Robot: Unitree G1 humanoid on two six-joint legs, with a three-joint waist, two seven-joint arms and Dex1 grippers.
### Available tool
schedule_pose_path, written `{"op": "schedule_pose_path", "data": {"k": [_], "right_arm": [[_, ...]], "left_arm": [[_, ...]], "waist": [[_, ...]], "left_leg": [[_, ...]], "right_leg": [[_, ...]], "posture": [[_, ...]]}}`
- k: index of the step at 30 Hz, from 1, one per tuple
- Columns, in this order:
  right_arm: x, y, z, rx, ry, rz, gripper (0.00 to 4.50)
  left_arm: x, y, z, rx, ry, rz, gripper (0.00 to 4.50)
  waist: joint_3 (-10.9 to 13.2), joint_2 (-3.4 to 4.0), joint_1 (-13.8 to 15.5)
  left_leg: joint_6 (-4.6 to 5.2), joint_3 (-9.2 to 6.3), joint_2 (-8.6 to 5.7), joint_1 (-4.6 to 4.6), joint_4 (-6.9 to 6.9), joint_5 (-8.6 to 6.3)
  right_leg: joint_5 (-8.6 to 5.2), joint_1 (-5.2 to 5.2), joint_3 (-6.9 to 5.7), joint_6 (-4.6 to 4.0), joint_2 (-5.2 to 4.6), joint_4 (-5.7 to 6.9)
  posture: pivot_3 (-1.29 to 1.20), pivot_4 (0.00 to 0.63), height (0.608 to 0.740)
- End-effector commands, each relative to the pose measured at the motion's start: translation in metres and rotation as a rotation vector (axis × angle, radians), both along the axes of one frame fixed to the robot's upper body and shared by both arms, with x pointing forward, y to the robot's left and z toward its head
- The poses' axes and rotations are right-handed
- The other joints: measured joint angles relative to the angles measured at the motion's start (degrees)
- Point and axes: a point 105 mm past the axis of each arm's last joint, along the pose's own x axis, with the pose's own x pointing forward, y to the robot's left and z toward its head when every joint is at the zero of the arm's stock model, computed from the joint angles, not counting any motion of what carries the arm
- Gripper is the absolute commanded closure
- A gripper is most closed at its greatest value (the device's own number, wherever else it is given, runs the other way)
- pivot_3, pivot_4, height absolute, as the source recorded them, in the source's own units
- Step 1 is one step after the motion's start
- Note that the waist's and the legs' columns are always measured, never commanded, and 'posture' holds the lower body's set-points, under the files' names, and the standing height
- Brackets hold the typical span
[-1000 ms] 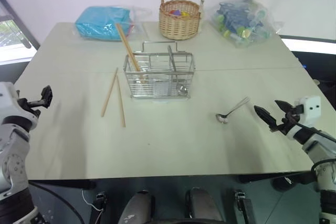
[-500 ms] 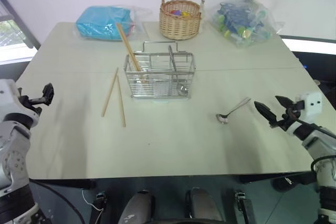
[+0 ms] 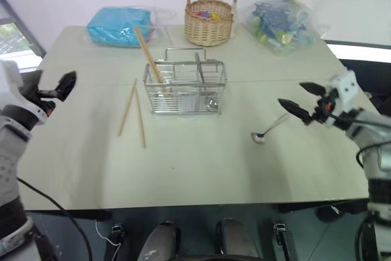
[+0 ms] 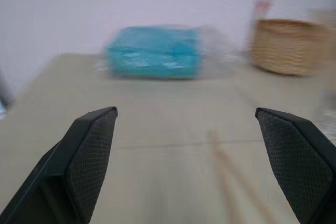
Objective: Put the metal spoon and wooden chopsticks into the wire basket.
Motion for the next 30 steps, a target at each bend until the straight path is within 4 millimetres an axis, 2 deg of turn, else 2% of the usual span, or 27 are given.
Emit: {"op": "schedule_pose_path", "data": {"k": [1,6,9,11,13,19,23,28,30], "right_arm": [[0.001,0.019,0.004,-0.201,0.023,0.226,0.0],[0.01,0.027,-0.002,-0.525,0.107,0.478,0.0],[0.014,0.019,-0.011,-0.722,0.159,0.554,0.0],[0.019,0.014,-0.019,-0.92,0.182,0.596,0.0],[0.022,0.012,-0.025,-1.029,0.192,0.627,0.0],[0.031,0.022,-0.041,-1.148,0.181,0.677,0.0],[0.04,0.034,-0.047,-1.151,0.141,0.654,0.0],[0.041,0.038,-0.054,-1.164,0.154,0.667,0.0],[0.038,0.037,-0.057,-1.169,0.175,0.686,0.54]], "left_arm": [[-0.031,-0.051,-0.014,0.198,0.131,-0.393,0.06],[-0.058,-0.068,-0.036,0.334,0.294,-0.65,0.06],[-0.062,-0.073,-0.041,0.372,0.308,-0.704,0.06],[-0.062,-0.079,-0.04,0.377,0.292,-0.72,0.06],[-0.062,-0.083,-0.038,0.371,0.266,-0.717,0.06],[-0.061,-0.09,-0.029,0.354,0.218,-0.686,0.06],[-0.062,-0.092,-0.025,0.345,0.2,-0.666,0.06],[-0.062,-0.093,-0.021,0.339,0.192,-0.651,0.06],[-0.061,-0.092,-0.02,0.339,0.188,-0.643,0.0]], "waist": [[0.1,0.09,-0.5],[0.3,0.5,-1.4],[0.3,0.49,-1.3],[0.3,0.49,-1.3],[0.3,0.48,-1.5],[0.3,0.48,-1.5],[0.3,0.47,-1.5],[0.3,0.44,-1.5],[0.3,0.43,-1.5]], "left_leg": [[0.0,0.01,0.04,0.0,-0.04,0.0],[-0.01,0.04,0.04,-0.01,-0.05,0.01],[-0.01,0.06,0.03,0.01,-0.02,0.01],[-0.01,0.03,0.02,0.0,-0.03,0.0],[-0.01,0.03,0.02,-0.03,-0.04,0.0],[-0.02,0.04,0.04,-0.04,-0.04,0.01],[-0.03,0.04,0.04,-0.04,-0.04,0.02],[-0.03,0.03,0.04,-0.01,-0.01,0.02],[-0.03,0.02,0.03,0.0,0.01,0.02]], "right_leg": [[0.0,-0.02,0.0,0.0,0.01,-0.02],[-0.01,0.0,-0.02,-0.01,0.04,-0.08],[-0.01,0.03,-0.02,-0.01,0.04,-0.1],[0.0,0.02,-0.02,-0.01,0.04,-0.1],[0.0,-0.06,-0.02,-0.01,0.04,-0.07],[0.0,-0.11,-0.02,-0.01,0.05,-0.03],[0.0,-0.11,-0.01,-0.01,0.06,-0.01],[0.0,-0.07,-0.01,-0.02,0.07,-0.01],[0.01,-0.03,-0.01,-0.04,0.07,-0.01]], "posture": [[0.0,0.15,0.74],[0.0,0.15,0.74],[0.0,0.15,0.74],[0.0,0.15,0.74],[0.0,0.15,0.74],[0.0,0.15,0.74],[0.0,0.15,0.74],[0.0,0.15,0.74],[0.0,0.15,0.74]]}}
